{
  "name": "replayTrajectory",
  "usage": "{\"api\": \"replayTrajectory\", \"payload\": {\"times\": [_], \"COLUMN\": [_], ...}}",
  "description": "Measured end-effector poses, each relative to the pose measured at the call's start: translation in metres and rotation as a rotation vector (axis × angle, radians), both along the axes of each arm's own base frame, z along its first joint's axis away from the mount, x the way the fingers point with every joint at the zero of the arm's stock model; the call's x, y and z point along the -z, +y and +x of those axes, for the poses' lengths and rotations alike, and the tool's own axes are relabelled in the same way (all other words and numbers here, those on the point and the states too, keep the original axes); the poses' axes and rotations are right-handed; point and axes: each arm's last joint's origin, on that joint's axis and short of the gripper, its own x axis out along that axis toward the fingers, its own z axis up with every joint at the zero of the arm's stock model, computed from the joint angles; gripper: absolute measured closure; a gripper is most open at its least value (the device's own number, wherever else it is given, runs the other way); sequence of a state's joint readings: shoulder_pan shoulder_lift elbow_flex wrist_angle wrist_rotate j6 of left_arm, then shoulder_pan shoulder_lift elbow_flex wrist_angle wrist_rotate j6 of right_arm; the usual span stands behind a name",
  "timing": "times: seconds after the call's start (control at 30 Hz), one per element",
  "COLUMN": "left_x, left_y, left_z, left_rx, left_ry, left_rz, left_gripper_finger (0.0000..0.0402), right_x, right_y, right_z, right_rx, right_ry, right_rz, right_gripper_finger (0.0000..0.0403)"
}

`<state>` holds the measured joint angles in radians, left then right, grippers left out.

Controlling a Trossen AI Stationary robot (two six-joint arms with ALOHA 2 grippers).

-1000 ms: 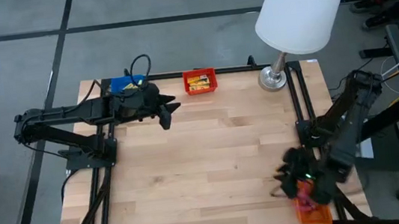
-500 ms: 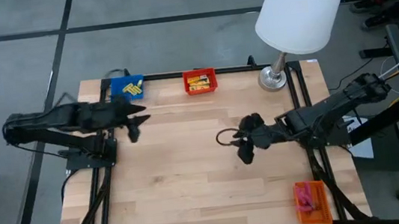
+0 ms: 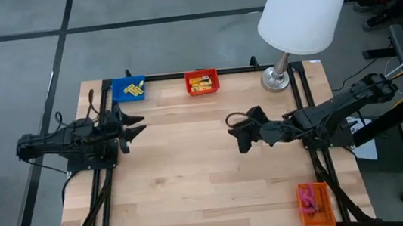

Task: Pick & Place School Supplies
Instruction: Return to Home Position

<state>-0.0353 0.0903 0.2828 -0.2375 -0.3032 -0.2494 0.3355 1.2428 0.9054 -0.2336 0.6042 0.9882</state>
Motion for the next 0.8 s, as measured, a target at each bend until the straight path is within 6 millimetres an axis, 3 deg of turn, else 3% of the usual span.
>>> {"api": "replayTrajectory", "payload": {"times": [0.3,0.53,0.8], "left_x": [0.024,0.055,0.060], "left_y": [-0.003,-0.004,-0.005], "left_z": [-0.001,0.011,0.016], "left_rx": [0.098,0.151,0.192], "left_ry": [0.043,0.052,-0.016], "left_rz": [0.134,0.124,0.166], "left_gripper_finger": [0.0233,0.0233,0.0233], "right_x": [-0.010,-0.009,-0.009], "right_y": [-0.004,-0.002,0.005], "right_z": [-0.008,-0.009,-0.012], "right_rx": [0.080,0.101,0.091], "right_ry": [-0.040,-0.023,-0.029], "right_rz": [-0.076,-0.131,-0.144], "right_gripper_finger": [0.0264,0.0264,0.0264]}}
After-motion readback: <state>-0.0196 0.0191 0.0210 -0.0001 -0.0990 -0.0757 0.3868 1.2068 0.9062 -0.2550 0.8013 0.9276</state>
